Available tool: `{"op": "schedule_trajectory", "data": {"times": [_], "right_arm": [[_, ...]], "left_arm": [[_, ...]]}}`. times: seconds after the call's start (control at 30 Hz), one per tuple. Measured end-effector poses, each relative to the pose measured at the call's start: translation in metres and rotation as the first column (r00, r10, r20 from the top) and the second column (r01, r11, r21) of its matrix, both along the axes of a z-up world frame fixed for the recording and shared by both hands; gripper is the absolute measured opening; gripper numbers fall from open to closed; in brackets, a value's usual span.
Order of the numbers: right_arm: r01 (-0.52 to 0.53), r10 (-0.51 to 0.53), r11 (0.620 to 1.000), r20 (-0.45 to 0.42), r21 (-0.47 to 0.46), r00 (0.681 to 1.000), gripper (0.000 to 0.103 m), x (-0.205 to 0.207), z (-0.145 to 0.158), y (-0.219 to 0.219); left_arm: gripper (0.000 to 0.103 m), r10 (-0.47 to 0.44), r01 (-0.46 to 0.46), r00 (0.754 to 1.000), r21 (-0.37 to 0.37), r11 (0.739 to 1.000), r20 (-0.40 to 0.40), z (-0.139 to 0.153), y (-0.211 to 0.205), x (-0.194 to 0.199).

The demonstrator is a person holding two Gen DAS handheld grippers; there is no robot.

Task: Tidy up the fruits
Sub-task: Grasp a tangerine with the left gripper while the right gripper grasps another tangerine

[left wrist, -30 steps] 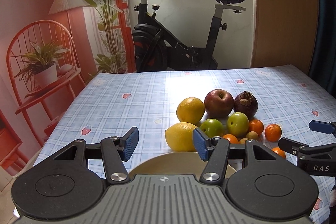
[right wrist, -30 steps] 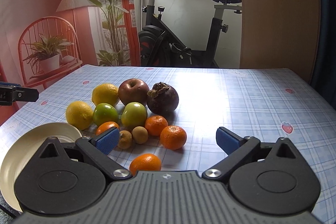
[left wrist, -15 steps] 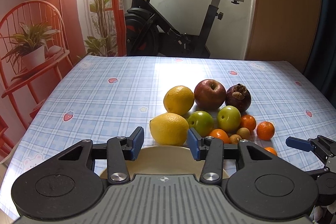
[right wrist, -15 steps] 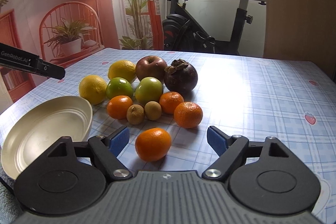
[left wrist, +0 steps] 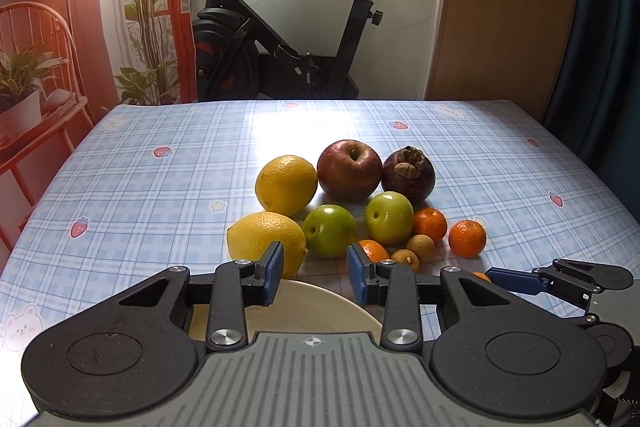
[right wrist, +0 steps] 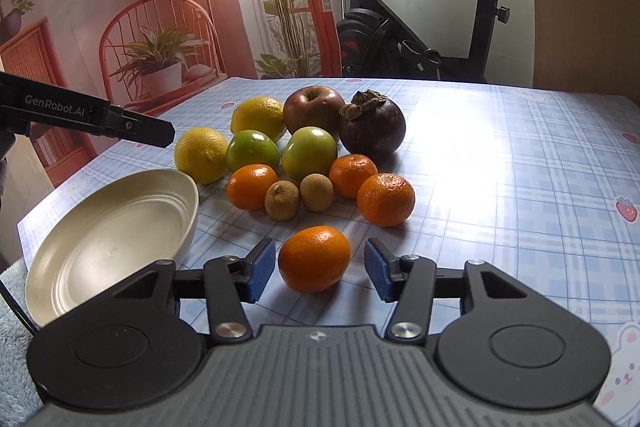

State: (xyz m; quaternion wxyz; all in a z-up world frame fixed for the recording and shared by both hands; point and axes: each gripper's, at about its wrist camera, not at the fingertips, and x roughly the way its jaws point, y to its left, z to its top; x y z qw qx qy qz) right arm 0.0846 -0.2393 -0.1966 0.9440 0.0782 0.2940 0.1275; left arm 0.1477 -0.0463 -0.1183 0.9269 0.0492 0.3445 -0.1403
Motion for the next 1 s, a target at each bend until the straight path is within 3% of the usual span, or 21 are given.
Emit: {"op": "schedule_trajectory", "data": {"times": [0.07, 0.23, 0.7, 1.0], "right_arm": [[-0.014, 0.014, 1.000, -0.006, 0.003, 1.000, 0.044, 0.001, -0.001, 0.001], [-0.033, 0.034, 0.998, 0.017, -0.047, 0.999, 0.043, 0.009, 0.001, 0.002], [0.017, -0.017, 0.998, -0.004, 0.053, 1.000, 0.043, 0.013, -0.002, -0.016], [0.018, -0.018, 0.998, -0.006, 0.055, 1.000, 0.043, 0.012, -0.002, -0.016]], "left_arm": [[0.037, -0.006, 0.006, 1.000, -0.002, 1.000, -0.013, -0.003, -0.002, 0.004], [0.037, -0.038, 0.037, 0.998, -0.014, 0.999, -0.060, -0.008, -0.009, 0.013], [0.038, -0.061, 0.055, 0.983, -0.037, 0.998, -0.173, -0.030, -0.028, 0.040], [0.039, -0.075, 0.061, 0.980, -0.082, 0.995, -0.184, -0.035, -0.033, 0.048]]}}
